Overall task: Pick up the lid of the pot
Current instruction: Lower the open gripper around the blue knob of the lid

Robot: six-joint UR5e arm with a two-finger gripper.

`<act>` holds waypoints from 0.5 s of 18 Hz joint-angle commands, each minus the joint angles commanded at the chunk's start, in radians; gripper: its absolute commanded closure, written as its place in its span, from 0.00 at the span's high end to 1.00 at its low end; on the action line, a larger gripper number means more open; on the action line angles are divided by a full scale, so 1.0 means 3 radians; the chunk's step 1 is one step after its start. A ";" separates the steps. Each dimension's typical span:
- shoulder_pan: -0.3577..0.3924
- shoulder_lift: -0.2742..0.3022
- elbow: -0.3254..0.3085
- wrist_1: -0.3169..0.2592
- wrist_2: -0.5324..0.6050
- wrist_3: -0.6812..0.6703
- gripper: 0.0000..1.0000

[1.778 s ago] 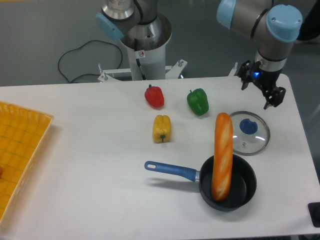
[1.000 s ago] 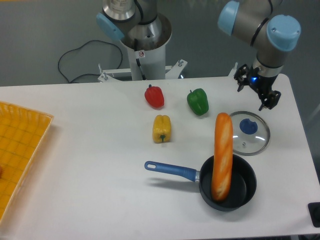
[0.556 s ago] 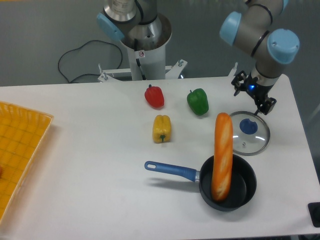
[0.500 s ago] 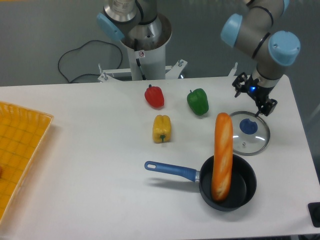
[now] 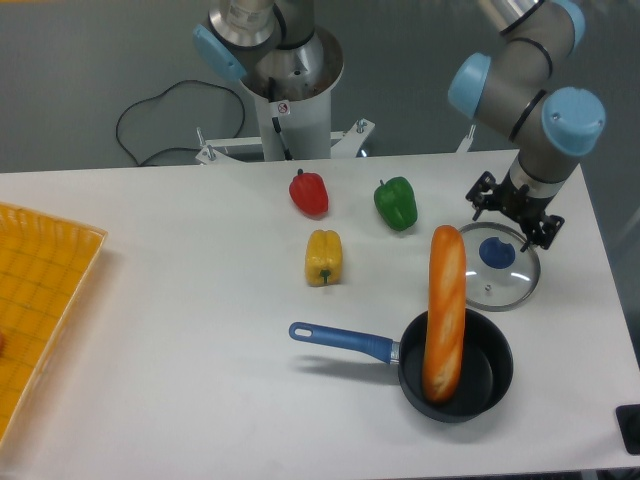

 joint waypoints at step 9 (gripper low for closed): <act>0.0000 -0.0123 0.0082 0.0163 0.0005 0.0021 0.99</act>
